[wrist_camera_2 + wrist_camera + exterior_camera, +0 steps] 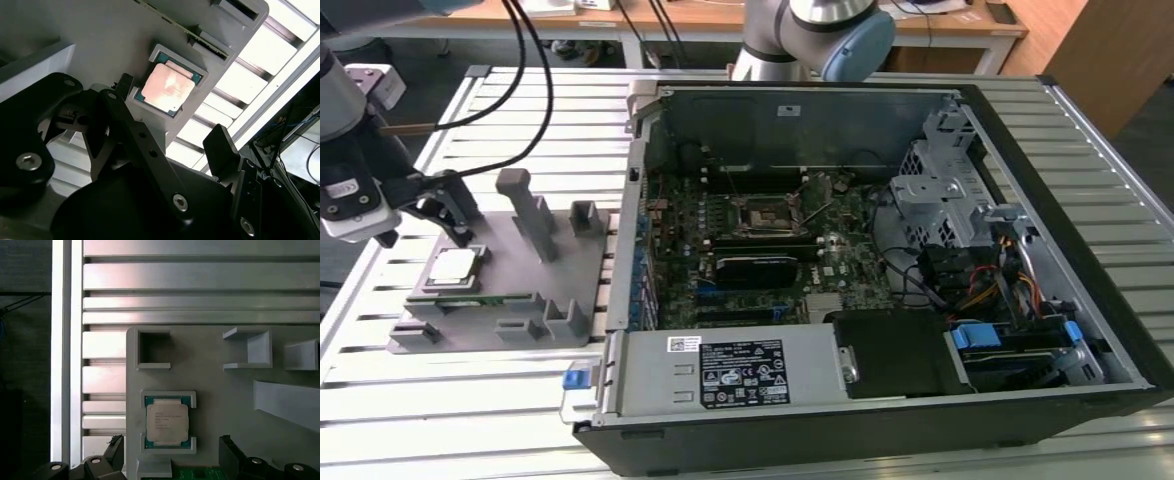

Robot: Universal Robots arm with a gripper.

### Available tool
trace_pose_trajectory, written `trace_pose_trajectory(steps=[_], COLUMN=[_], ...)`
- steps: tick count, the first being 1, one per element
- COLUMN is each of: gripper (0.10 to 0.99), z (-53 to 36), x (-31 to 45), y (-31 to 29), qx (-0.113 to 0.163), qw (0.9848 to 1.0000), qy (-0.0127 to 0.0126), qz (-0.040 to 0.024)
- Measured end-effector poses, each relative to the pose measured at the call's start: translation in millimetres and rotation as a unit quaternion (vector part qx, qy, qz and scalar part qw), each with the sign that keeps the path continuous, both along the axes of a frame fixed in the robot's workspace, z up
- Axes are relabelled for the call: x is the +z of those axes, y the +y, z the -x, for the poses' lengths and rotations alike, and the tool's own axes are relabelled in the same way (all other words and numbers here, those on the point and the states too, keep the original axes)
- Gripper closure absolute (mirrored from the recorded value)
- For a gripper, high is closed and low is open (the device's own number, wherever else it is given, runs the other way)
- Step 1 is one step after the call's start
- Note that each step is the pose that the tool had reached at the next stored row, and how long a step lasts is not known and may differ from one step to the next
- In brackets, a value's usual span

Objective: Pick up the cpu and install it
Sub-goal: 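Pick up the cpu and move it towards the insertion slot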

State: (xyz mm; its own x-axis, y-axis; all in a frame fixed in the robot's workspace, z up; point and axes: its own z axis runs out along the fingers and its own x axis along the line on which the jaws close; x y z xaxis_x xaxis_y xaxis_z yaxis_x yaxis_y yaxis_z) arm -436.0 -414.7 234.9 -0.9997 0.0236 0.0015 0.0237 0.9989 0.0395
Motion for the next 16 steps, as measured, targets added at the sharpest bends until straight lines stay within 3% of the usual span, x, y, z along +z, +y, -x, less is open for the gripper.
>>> trace_pose_trajectory(steps=[3,7,16], gripper=[0.251,0.251,0.251], z=[-0.1,-0.1,-0.1], x=[-4.7,-5.6,-21.7], y=[0.1,0.2,0.2], qx=[0.0,0.0,0.0], qw=[1.0,1.0,1.0], qy=[0.0,0.0,0.0], qz=[-0.0002,-0.0002,-0.0002])
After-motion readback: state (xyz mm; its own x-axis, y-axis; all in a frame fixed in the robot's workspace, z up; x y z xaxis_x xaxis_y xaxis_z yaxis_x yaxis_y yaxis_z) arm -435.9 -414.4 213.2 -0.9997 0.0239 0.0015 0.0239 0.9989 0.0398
